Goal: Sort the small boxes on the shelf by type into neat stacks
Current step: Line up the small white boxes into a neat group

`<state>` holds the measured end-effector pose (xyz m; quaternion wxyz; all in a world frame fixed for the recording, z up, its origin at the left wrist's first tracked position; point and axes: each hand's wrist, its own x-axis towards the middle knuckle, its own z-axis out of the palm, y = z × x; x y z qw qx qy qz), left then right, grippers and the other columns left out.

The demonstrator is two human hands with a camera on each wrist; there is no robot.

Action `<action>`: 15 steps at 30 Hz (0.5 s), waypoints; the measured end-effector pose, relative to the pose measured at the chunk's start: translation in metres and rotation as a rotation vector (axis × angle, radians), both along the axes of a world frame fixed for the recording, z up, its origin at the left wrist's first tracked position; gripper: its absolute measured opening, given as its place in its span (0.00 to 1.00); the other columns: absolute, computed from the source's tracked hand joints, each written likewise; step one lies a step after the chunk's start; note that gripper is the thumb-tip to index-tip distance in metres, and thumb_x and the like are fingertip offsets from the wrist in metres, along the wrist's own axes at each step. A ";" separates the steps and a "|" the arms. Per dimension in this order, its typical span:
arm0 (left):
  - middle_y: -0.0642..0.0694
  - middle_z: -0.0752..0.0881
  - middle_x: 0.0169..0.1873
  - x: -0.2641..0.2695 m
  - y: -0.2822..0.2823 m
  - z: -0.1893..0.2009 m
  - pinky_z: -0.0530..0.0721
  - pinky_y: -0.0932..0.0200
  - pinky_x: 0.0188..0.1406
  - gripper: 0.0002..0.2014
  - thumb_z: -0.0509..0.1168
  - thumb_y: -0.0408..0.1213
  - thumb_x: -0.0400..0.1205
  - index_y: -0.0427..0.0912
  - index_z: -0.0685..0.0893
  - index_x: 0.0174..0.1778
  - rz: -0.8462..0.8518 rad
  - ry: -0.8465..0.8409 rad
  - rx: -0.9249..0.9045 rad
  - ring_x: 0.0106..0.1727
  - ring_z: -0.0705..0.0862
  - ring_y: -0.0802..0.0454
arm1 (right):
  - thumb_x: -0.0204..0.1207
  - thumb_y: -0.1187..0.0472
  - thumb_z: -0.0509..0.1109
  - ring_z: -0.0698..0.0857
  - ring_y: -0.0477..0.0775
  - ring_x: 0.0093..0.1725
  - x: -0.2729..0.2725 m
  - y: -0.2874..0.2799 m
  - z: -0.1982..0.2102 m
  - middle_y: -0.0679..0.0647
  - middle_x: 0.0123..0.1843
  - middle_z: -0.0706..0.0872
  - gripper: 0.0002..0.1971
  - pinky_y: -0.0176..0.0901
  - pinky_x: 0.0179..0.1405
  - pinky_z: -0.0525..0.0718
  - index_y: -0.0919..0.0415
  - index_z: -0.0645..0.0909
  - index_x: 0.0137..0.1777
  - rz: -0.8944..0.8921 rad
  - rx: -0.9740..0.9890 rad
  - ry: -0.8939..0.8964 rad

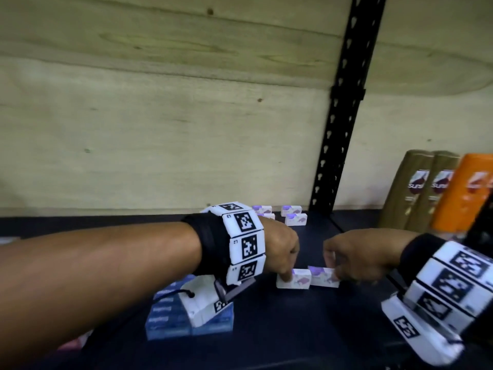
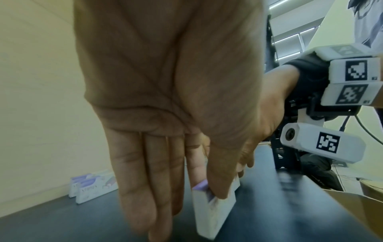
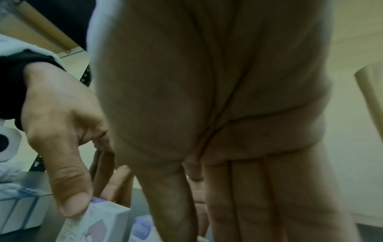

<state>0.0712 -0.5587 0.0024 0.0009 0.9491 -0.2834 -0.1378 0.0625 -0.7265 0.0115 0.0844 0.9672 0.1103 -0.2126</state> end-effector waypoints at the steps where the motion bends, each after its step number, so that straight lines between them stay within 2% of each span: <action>1: 0.51 0.84 0.46 -0.005 0.000 -0.001 0.75 0.68 0.27 0.12 0.70 0.44 0.82 0.41 0.87 0.56 -0.011 0.000 0.000 0.43 0.79 0.55 | 0.80 0.53 0.69 0.88 0.53 0.39 -0.006 -0.003 0.001 0.53 0.49 0.92 0.07 0.42 0.36 0.85 0.52 0.82 0.55 0.004 0.006 0.002; 3: 0.50 0.82 0.44 -0.015 -0.002 -0.004 0.76 0.67 0.29 0.12 0.68 0.43 0.83 0.38 0.86 0.56 -0.029 -0.029 0.006 0.43 0.78 0.54 | 0.80 0.50 0.69 0.89 0.52 0.47 -0.018 -0.007 0.001 0.49 0.51 0.90 0.08 0.44 0.44 0.86 0.49 0.81 0.55 0.017 -0.001 -0.005; 4: 0.49 0.81 0.44 -0.018 -0.002 -0.005 0.76 0.67 0.31 0.11 0.68 0.43 0.83 0.39 0.86 0.54 -0.038 -0.040 0.000 0.41 0.78 0.55 | 0.80 0.49 0.69 0.88 0.51 0.50 -0.023 -0.009 0.002 0.47 0.52 0.89 0.08 0.41 0.44 0.84 0.48 0.81 0.57 0.021 -0.005 -0.002; 5: 0.49 0.81 0.42 -0.021 -0.003 -0.006 0.76 0.70 0.30 0.11 0.68 0.43 0.83 0.39 0.86 0.52 -0.050 -0.025 0.001 0.37 0.78 0.56 | 0.81 0.49 0.68 0.86 0.48 0.50 -0.027 -0.011 0.003 0.45 0.53 0.88 0.09 0.38 0.41 0.81 0.47 0.80 0.59 0.028 -0.010 0.003; 7: 0.47 0.81 0.41 -0.026 -0.005 -0.005 0.72 0.76 0.20 0.14 0.66 0.43 0.85 0.33 0.87 0.53 -0.058 0.058 0.041 0.29 0.77 0.60 | 0.82 0.48 0.68 0.81 0.43 0.45 -0.033 -0.013 0.004 0.43 0.52 0.86 0.11 0.32 0.35 0.73 0.46 0.79 0.61 0.047 -0.019 0.007; 8: 0.47 0.82 0.40 -0.027 -0.006 -0.004 0.73 0.74 0.21 0.15 0.65 0.43 0.85 0.33 0.87 0.54 -0.055 0.087 0.058 0.29 0.77 0.61 | 0.82 0.48 0.68 0.79 0.41 0.44 -0.033 -0.015 0.005 0.41 0.51 0.85 0.11 0.32 0.34 0.71 0.46 0.79 0.61 0.052 -0.013 0.012; 10: 0.48 0.85 0.42 -0.030 -0.007 -0.002 0.74 0.67 0.28 0.14 0.65 0.45 0.85 0.37 0.88 0.54 -0.042 0.095 0.087 0.34 0.78 0.60 | 0.81 0.47 0.69 0.79 0.40 0.42 -0.033 -0.018 0.004 0.40 0.47 0.84 0.11 0.32 0.36 0.72 0.46 0.79 0.60 0.040 0.026 0.034; 12: 0.49 0.87 0.47 -0.032 -0.007 -0.001 0.73 0.65 0.32 0.14 0.64 0.48 0.85 0.42 0.88 0.55 -0.030 0.099 0.112 0.40 0.80 0.57 | 0.80 0.47 0.70 0.80 0.41 0.41 -0.031 -0.021 0.003 0.41 0.45 0.85 0.10 0.32 0.39 0.75 0.46 0.80 0.59 0.022 0.069 0.054; 15: 0.54 0.85 0.45 -0.034 -0.005 -0.002 0.73 0.64 0.33 0.13 0.64 0.49 0.85 0.47 0.87 0.56 -0.008 0.095 0.124 0.40 0.79 0.59 | 0.79 0.48 0.71 0.82 0.43 0.42 -0.029 -0.022 0.003 0.46 0.49 0.89 0.09 0.34 0.42 0.77 0.45 0.80 0.58 0.008 0.108 0.083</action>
